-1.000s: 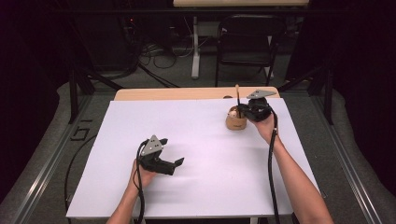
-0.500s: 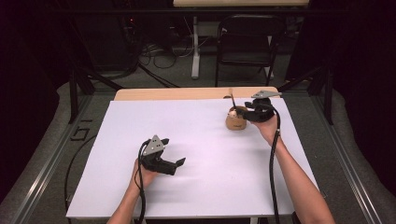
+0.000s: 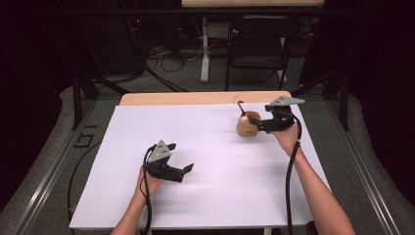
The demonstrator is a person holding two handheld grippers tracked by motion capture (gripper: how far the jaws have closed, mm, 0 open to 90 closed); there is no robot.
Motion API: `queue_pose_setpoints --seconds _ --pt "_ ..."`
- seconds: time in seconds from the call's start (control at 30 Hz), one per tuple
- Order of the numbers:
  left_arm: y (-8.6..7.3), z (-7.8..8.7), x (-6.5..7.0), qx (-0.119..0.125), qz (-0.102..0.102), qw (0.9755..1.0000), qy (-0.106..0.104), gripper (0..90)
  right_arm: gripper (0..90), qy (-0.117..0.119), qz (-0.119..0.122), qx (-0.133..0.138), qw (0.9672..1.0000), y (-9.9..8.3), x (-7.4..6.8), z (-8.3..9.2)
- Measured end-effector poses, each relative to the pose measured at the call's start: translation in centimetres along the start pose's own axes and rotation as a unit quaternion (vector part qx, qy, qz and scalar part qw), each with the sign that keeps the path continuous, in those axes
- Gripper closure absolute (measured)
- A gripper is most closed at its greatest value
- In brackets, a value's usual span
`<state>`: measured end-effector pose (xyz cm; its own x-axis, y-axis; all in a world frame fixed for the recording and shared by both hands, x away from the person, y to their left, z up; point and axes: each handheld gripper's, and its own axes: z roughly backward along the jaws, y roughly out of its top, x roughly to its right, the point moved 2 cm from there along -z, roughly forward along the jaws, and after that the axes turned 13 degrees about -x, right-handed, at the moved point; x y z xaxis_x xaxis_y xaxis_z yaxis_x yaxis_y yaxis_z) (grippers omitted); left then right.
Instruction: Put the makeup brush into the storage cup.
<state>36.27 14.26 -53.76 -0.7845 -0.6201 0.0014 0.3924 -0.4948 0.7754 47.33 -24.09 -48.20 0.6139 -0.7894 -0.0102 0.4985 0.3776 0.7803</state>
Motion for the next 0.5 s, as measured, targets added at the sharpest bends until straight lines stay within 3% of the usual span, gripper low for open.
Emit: queue_pose_setpoints --seconds 0.23,0.5 --pt "0.2 1.0 -0.3 0.01 0.003 0.9999 0.012 0.0 1.7 0.01 0.023 0.011 0.9996 -0.7 -1.5 1.6" --pt "0.0 2.3 -0.6 0.022 0.008 0.9994 0.027 0.0 0.0 0.011 0.039 0.032 0.9987 -1.7 -3.2 3.5"
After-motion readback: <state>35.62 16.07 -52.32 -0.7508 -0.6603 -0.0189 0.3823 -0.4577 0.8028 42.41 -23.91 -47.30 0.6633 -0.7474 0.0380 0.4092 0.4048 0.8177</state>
